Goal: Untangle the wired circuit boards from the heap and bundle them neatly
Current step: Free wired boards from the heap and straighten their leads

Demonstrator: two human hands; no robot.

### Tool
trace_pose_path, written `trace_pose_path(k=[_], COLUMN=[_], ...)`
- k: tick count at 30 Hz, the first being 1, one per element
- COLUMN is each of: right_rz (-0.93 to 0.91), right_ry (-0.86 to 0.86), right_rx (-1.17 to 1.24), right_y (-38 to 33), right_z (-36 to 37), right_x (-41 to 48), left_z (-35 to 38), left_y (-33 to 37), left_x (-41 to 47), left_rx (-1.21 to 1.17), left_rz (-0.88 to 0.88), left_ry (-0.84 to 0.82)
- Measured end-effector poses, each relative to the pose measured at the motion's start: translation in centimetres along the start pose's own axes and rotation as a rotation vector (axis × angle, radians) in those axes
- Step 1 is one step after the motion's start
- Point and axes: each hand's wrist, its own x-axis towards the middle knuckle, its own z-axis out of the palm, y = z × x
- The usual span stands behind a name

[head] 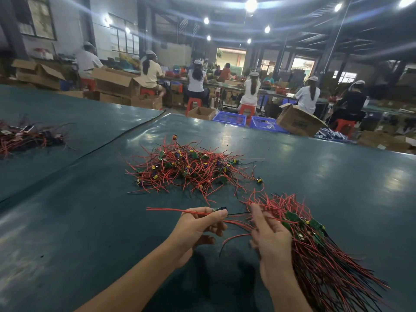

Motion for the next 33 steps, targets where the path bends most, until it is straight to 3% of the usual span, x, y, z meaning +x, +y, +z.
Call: trace_pose_path(k=[4, 7, 14, 17, 22, 25, 28, 30, 33], right_rz=[-0.058, -0.099, -0.146, -0.188, -0.090, -0.244, -0.303, -0.261, -0.224], right_ry=[-0.143, -0.035, 0.254, 0.302, 0.033, -0.139, -0.251, -0.267, -0.114], right_rx=[-0.161, -0.155, 0.117, 0.124, -0.015, -0.228, -0.227, -0.210, -0.213], right_y=[1.0, 1.1, -0.7, -0.9, -0.1, 0.7, 1.2, 1.3, 1.2], right_z=[2.3, 2.0, -0.8, -1.0, 0.6, 2.1, 2.6, 2.5, 2.2], right_x=[-1.8, -1.3, 0.8, 0.7, -0.7, -2.2, -3.0, -3.0, -2.7], left_z=[0.0, 0.2, 0.2, -0.1, -0.8, -0.9, -1.0, -1.1, -1.2], left_y=[-0.3, -0.3, 0.4, 0.3, 0.3, 0.2, 0.1, 0.0, -0.1], left_x=[0.0, 0.0, 0.1, 0.0, 0.2, 0.2, 0.1, 0.2, 0.5], left_rx=[0.046, 0.064, 0.107, 0.109, 0.033, 0.078, 0.095, 0.088, 0.115], left_rz=[-0.021, -0.030, -0.010, -0.017, -0.025, -0.015, -0.002, 0.004, 0.015], left_ry=[-0.026, -0.068, -0.122, -0.132, -0.109, -0.179, -0.256, -0.263, -0.206])
